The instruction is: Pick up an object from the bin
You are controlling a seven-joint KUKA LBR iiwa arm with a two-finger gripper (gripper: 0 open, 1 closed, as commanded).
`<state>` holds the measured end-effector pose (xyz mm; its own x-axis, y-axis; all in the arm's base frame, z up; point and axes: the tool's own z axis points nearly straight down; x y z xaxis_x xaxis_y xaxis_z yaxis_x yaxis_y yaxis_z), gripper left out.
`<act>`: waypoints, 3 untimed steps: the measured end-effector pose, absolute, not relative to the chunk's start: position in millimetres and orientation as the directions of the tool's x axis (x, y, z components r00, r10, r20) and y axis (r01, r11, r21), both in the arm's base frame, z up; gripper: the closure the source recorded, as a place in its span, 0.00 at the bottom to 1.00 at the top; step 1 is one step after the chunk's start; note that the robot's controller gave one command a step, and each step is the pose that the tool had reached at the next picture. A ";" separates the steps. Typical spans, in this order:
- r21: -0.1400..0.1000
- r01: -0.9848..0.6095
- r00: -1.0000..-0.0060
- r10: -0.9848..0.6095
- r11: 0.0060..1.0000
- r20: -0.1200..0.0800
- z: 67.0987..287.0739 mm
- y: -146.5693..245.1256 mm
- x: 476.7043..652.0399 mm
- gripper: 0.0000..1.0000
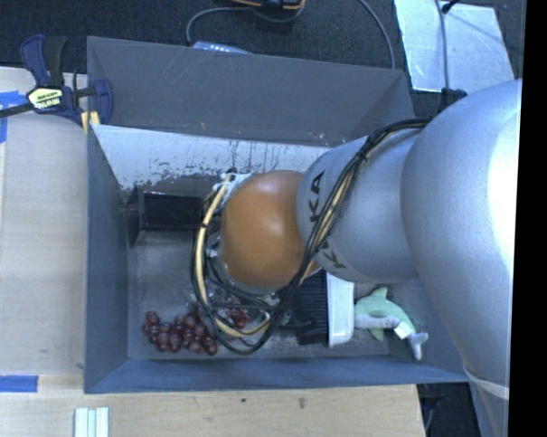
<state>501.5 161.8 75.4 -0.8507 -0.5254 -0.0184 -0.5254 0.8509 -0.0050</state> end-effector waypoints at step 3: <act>-0.008 -0.517 -0.856 -0.517 0.856 -0.032 159.5 177.8 521.4 1.00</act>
Offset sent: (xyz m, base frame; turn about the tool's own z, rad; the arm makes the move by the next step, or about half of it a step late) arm 0.0000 0.0000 0.0000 0.0000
